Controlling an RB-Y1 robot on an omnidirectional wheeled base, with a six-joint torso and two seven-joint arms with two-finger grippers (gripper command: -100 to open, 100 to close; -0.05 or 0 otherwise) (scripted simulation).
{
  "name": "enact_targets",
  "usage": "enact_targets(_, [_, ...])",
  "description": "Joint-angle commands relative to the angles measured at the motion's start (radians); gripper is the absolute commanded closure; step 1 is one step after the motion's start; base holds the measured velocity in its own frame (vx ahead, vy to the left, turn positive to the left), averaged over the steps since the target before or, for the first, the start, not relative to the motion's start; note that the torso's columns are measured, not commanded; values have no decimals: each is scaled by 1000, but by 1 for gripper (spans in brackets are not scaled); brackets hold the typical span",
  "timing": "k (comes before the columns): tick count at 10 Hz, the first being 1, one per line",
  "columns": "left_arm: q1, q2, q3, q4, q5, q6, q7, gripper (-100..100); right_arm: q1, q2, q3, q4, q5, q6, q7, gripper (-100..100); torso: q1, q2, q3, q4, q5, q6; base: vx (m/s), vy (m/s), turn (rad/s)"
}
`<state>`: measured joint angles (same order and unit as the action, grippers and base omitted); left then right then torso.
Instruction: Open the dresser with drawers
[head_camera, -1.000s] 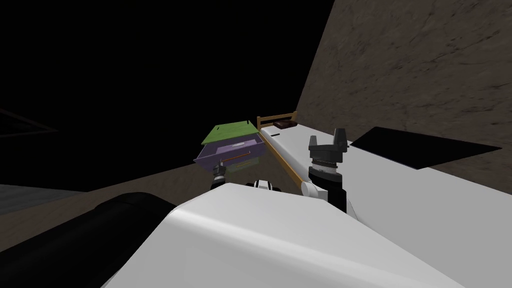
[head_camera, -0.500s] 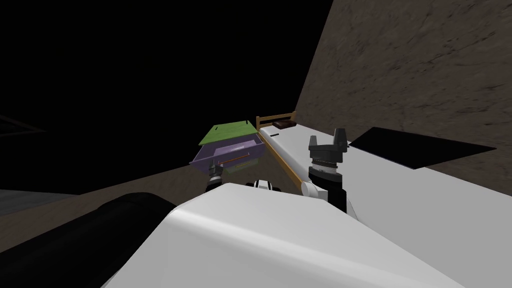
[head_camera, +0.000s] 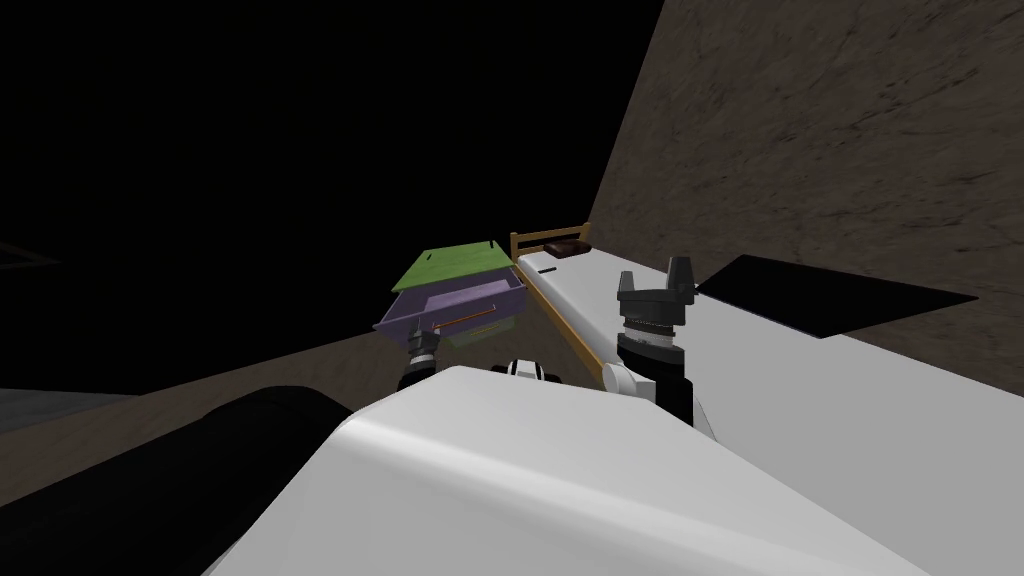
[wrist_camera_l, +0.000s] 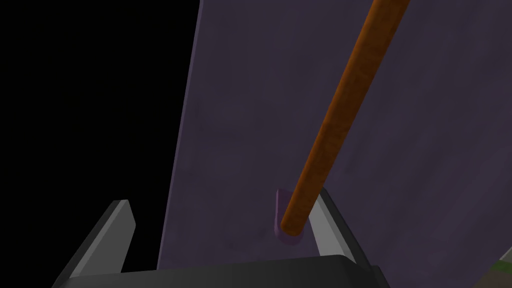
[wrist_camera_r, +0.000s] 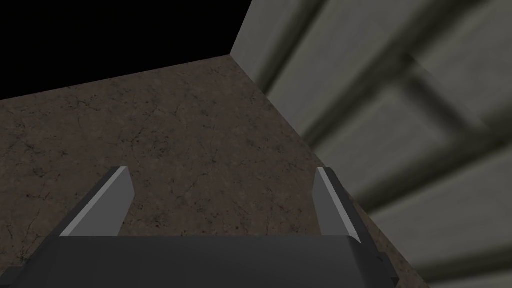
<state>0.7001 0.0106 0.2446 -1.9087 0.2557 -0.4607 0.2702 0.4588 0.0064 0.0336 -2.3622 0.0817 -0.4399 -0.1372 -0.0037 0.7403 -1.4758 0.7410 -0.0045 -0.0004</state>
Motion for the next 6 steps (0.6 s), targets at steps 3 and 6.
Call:
enact_targets(3, [11,0,1,-10,2,13,2,0,0,0,0,0,0,0,0,0,1,1,1,-1,2,1,3,0,1])
enact_targets(6, [13,-1,0,-7,2,16,1,0,0,0,0,0,0,0,0,0,3,-2,0,-2,3,0,0,0,0])
